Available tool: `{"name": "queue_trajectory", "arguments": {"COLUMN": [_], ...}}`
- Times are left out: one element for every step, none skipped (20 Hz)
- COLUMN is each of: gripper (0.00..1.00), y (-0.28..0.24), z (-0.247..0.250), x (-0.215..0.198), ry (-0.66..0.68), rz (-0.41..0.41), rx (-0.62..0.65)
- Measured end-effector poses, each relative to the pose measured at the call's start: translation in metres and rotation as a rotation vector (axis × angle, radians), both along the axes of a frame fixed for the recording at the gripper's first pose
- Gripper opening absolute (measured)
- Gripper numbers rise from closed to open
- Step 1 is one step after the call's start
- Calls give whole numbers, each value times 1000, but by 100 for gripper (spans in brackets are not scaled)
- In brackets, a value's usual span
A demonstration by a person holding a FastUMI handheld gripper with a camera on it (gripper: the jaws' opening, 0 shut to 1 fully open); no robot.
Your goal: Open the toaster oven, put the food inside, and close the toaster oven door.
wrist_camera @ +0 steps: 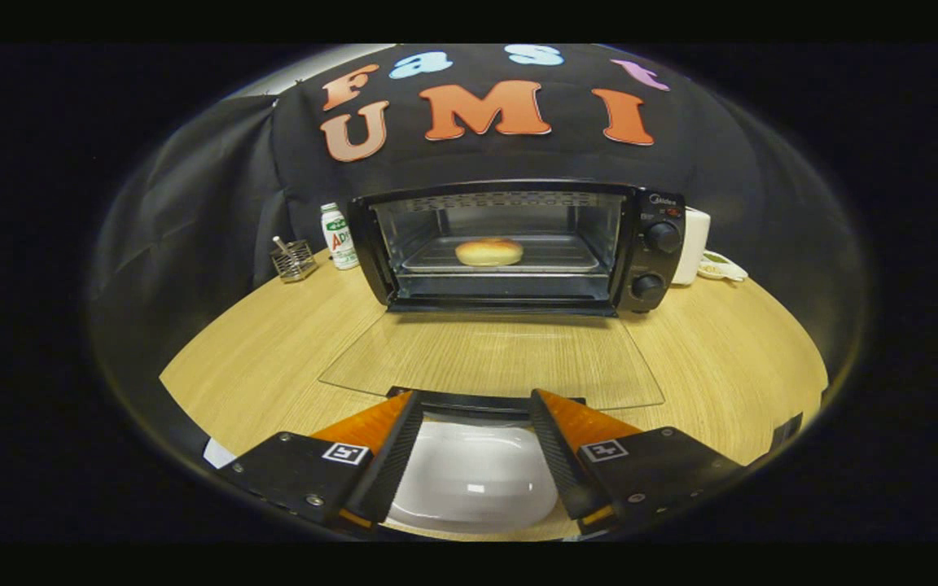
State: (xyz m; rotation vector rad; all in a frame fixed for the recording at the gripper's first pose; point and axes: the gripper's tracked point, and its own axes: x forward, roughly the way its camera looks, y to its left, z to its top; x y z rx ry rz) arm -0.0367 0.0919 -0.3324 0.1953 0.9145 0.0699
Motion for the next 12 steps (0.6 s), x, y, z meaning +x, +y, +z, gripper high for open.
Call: {"name": "queue_trajectory", "arguments": {"gripper": [80,80,79,80,80,80,80,80,80,80,80,80], "y": [1,2,3,2,2,1,-3,-8,-9,-7,-6,-6], "z": [-3,-6,-8,-11,-13,-15,-18,-21,-23,-23,-24,-23], "x": [-6,-10,-16,-20,-22,-23,-24,-23,-22,-22,-22,-21], "ry": [12,15,23,32,44,54,63,68,77,87,92,93], "rz": [13,20,27,30,29,26,15,-1,-12,-15,-14,-11], "rx": [-11,-17,-23,-25,-25,-22,-26,-35,-35,-31,-32,-33]}}
